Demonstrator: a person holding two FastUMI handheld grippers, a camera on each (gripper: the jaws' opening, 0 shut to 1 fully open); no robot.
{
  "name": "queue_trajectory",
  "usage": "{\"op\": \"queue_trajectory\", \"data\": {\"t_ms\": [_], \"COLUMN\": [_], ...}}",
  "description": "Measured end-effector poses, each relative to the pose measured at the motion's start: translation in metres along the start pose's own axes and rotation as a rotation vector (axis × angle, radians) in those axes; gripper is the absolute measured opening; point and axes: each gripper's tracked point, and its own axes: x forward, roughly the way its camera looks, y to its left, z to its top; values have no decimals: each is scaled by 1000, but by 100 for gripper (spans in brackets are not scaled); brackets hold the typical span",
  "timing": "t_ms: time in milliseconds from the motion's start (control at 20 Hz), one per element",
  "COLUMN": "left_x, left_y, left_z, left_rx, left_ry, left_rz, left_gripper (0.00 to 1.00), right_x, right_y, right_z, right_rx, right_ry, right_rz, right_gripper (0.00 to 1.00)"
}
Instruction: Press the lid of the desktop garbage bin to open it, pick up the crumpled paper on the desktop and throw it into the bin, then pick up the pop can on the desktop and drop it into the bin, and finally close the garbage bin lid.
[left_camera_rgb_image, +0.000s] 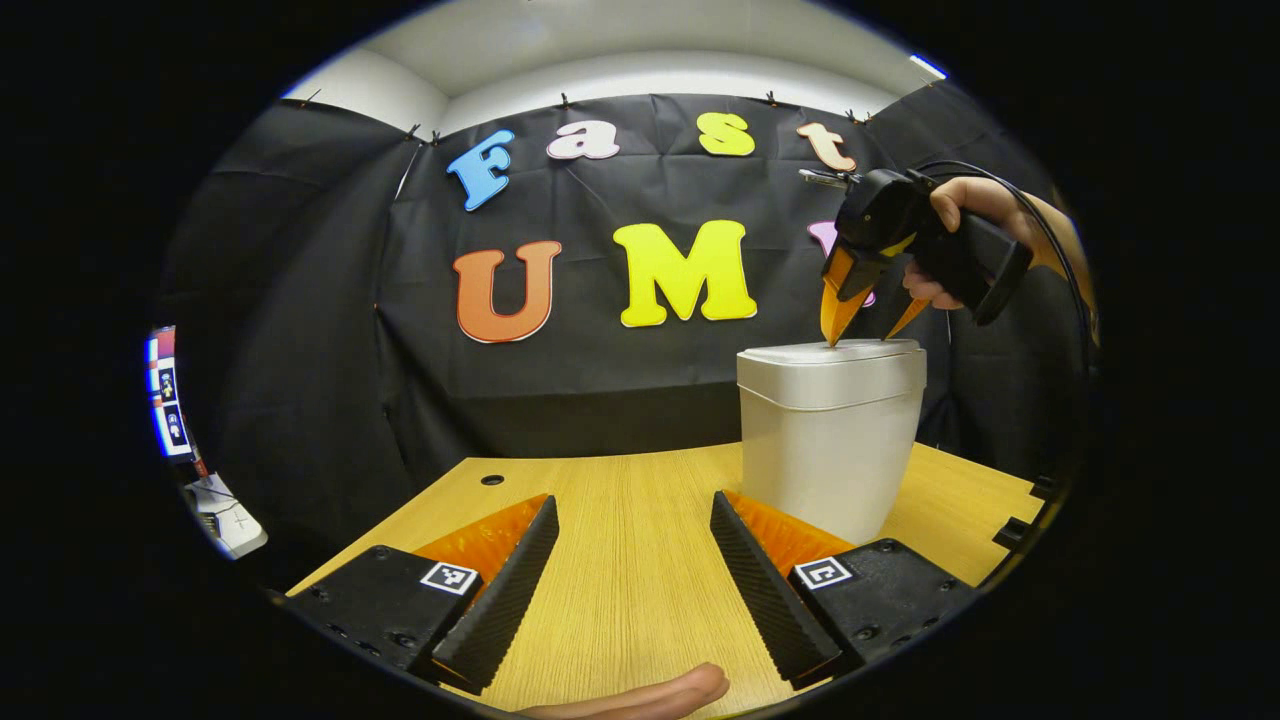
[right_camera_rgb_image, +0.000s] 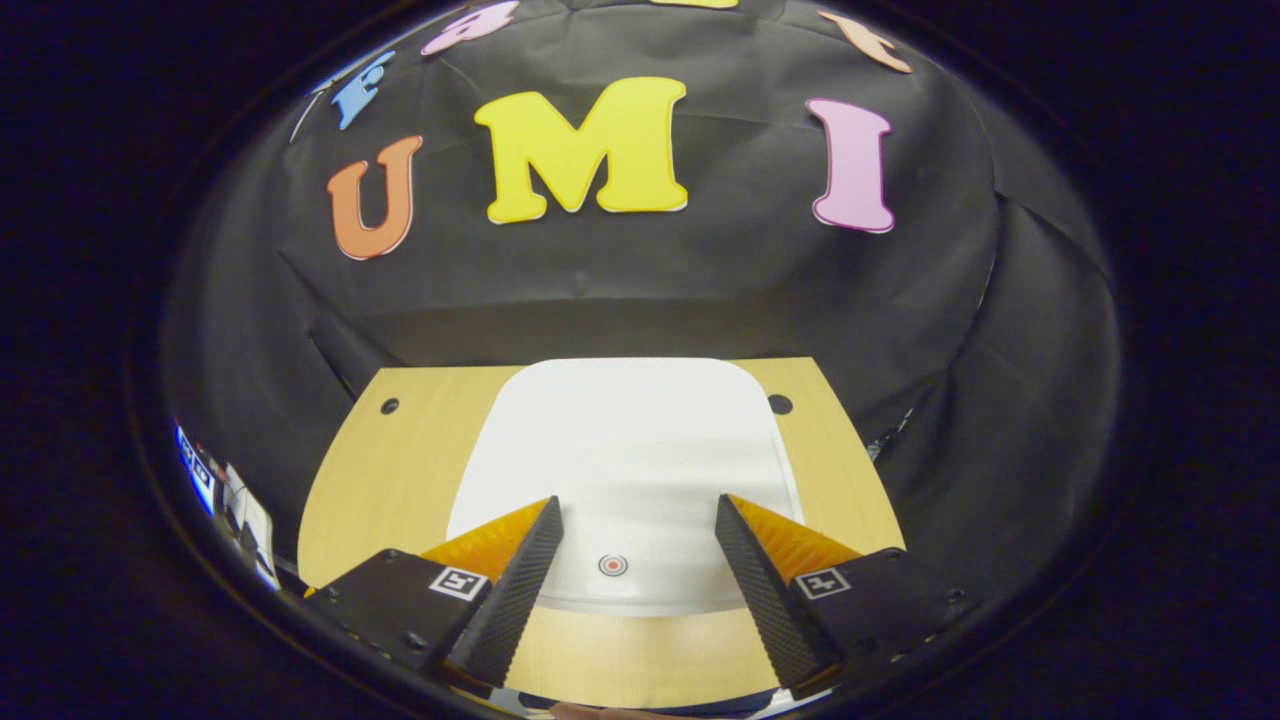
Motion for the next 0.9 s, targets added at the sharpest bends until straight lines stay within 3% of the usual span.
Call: {"op": "queue_trajectory", "data": {"t_ms": [250,500,550,900], "left_x": [0,-3,-2,-3], "left_y": [4,1,0,-5], "left_z": [-2,0,0,-2], "left_rx": [11,22,25,30], "left_ry": [7,3,1,8], "left_rz": [13,15,11,4], "left_gripper": [99,95,99,98], "right_x": [-1,3,4,5], "right_y": [-2,-2,-3,-3], "right_z": [-6,-11,-10,-7], "right_rx": [31,14,-7,0], "right_ry": [-138,-197,-217,-343], "right_rz": [22,51,51,75], "right_gripper": [96,97,97,97]}}
